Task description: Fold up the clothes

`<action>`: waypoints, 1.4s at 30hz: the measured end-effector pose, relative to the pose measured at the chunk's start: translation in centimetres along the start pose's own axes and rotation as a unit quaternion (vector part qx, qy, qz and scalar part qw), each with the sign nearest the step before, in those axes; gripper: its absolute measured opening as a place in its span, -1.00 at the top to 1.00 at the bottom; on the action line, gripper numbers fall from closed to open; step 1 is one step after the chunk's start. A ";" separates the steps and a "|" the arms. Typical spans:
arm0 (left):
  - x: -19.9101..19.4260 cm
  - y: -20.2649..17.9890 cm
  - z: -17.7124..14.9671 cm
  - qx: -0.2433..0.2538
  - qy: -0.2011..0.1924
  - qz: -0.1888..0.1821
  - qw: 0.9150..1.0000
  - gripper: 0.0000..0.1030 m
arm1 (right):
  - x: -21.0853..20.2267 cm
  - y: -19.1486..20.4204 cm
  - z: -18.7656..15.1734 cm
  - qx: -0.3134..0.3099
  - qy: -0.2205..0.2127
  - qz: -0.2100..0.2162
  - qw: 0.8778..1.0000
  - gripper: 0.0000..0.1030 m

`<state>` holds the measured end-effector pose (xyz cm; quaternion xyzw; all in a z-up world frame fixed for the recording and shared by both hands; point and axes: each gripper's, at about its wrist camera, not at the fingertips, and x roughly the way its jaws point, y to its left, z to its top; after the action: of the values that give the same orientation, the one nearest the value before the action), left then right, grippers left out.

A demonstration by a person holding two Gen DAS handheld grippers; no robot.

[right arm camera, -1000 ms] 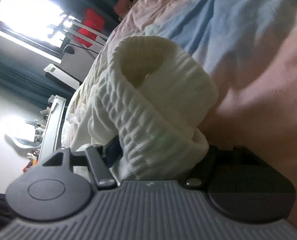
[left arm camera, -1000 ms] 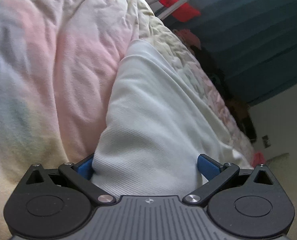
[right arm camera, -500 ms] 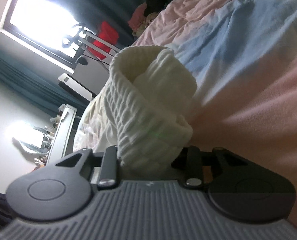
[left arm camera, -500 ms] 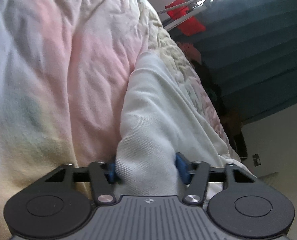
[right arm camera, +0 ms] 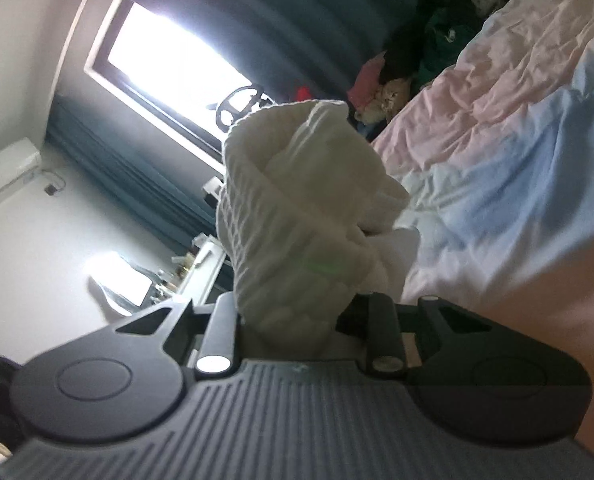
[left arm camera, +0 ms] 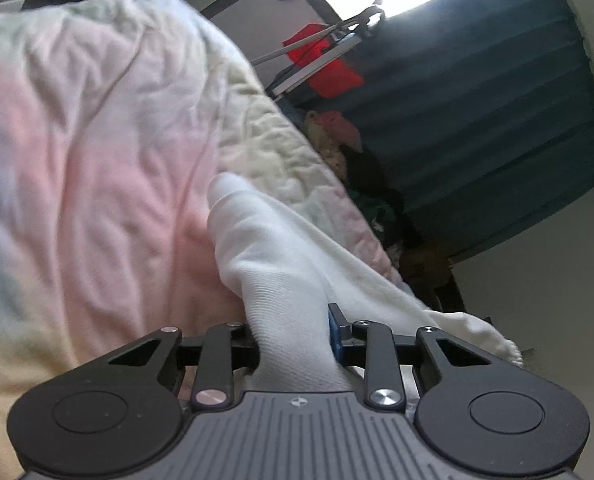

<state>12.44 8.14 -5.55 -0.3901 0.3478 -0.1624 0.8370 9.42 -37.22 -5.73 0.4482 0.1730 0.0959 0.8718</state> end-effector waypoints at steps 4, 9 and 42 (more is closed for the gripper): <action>2.2 -4.0 1.8 0.022 -0.004 -0.005 1.000 0.45 | -0.1 -0.1 2.3 0.019 -0.022 0.006 1.000 0.44; 8.6 -11.1 4.4 0.056 -0.016 -0.032 0.998 0.46 | 0.1 -1.2 7.3 0.033 -0.082 0.013 0.996 0.44; 46.4 -21.1 -2.0 0.331 0.144 -0.017 0.932 0.03 | 2.1 -24.9 17.5 0.104 -0.140 -0.233 0.957 0.25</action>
<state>43.71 -31.76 -11.44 -0.0695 0.3847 -0.3371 0.8565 18.42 -64.11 -17.05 0.4925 0.1578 -0.1921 0.8340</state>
